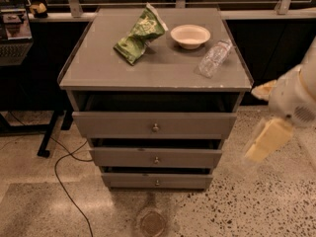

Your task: Open bottom drawer

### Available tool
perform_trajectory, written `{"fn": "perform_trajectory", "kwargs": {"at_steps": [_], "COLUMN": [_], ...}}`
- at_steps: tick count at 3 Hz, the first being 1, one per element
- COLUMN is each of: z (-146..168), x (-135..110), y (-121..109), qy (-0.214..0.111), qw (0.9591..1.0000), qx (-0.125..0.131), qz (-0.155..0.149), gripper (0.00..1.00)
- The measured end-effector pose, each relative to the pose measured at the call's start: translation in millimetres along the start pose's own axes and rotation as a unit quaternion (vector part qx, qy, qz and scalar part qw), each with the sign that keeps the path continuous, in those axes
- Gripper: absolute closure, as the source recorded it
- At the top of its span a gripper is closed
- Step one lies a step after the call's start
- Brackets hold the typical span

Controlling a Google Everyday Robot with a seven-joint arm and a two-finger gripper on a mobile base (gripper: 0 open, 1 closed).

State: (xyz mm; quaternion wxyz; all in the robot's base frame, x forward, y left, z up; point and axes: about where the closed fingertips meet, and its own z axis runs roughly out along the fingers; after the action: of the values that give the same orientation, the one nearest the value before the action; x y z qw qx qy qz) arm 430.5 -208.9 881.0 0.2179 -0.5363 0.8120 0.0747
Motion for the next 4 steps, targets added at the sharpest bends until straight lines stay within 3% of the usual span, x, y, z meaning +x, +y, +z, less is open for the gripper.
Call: {"fn": "perform_trajectory", "kwargs": {"at_steps": [1,2,3,4], "z": [70,127,134,134], "x": [11,-2,-4,-4], "y": [22,3,-12,-11], "qy": [-0.07,-0.138,-0.148,-0.148], "qw": [0.9959,0.9879,0.9864,0.9864], "qx": [-0.034,-0.031,-0.01,-0.011], "qz": [0.047,0.064,0.071,0.071], "gripper": [0.0,0.0,0.19,0.42]}}
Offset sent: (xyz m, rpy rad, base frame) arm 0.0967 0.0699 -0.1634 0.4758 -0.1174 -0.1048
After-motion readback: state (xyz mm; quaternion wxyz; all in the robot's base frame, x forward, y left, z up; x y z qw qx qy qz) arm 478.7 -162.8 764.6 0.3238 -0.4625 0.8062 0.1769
